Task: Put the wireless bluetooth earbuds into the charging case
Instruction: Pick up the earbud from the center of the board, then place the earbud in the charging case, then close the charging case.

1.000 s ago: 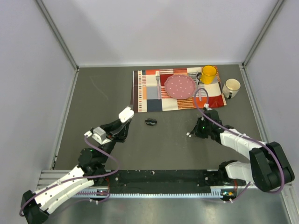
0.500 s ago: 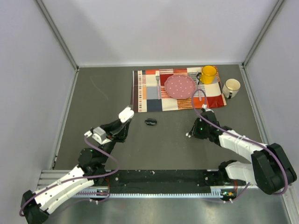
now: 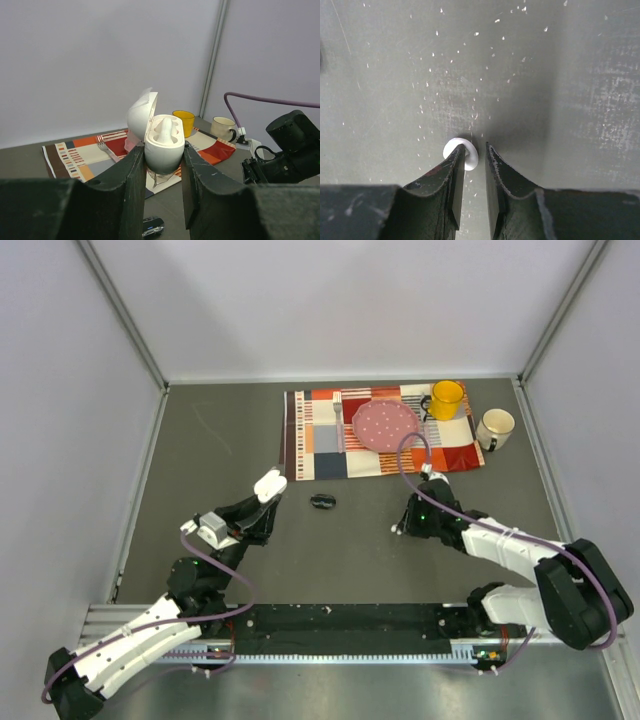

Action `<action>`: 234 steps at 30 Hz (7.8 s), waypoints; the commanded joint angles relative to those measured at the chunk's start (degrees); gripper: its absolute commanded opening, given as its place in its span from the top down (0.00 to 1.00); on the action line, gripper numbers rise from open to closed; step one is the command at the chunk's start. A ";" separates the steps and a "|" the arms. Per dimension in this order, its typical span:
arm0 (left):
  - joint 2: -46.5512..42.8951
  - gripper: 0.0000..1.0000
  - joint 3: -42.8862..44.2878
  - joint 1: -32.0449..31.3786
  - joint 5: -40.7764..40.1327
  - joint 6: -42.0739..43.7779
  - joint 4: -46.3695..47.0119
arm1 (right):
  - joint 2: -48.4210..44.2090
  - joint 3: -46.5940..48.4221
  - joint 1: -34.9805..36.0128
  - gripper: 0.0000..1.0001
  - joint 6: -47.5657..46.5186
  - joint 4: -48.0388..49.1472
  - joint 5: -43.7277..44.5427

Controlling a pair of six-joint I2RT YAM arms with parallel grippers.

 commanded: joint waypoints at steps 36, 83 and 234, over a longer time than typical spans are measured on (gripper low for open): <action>-1.64 1.00 0.03 -0.16 -1.24 -0.37 0.50 | 1.95 4.02 8.86 1.00 -1.62 -2.61 11.02; 18.49 1.00 10.40 -0.07 16.24 -3.80 1.38 | -18.01 12.81 45.16 1.00 -60.15 37.01 35.45; 23.93 1.00 14.70 2.20 5.87 -13.46 -15.39 | -8.42 15.36 25.49 0.08 11.11 -6.12 23.86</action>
